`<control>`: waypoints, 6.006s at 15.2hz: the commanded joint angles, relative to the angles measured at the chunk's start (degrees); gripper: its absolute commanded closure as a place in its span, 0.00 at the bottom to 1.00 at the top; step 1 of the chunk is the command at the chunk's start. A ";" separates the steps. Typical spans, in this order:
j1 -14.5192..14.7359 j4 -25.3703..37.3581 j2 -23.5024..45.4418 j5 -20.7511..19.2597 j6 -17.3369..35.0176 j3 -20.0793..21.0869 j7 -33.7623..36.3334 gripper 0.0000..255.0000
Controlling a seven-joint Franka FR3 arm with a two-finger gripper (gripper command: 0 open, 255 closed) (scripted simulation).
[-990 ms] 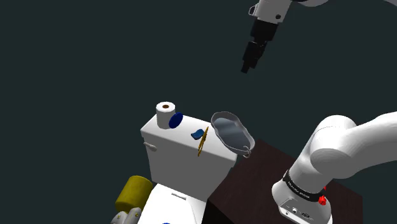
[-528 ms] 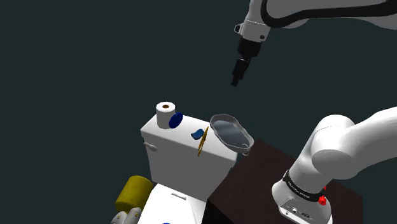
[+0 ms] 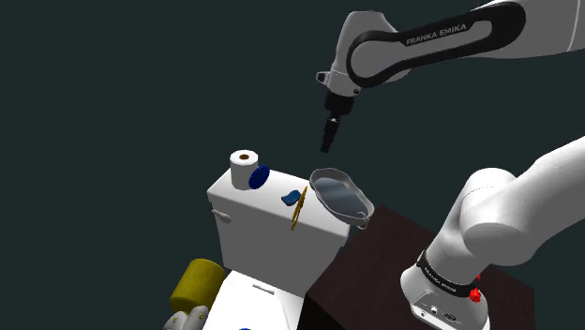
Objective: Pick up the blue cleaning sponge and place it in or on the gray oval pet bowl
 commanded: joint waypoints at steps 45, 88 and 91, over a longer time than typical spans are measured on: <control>7.19 3.19 37.59 8.44 32.81 0.75 -26.03 1.00; 0.88 -14.71 -9.29 -3.76 4.08 -3.62 -25.43 1.00; 0.88 -16.31 -8.02 -3.81 6.94 -3.89 -25.62 1.00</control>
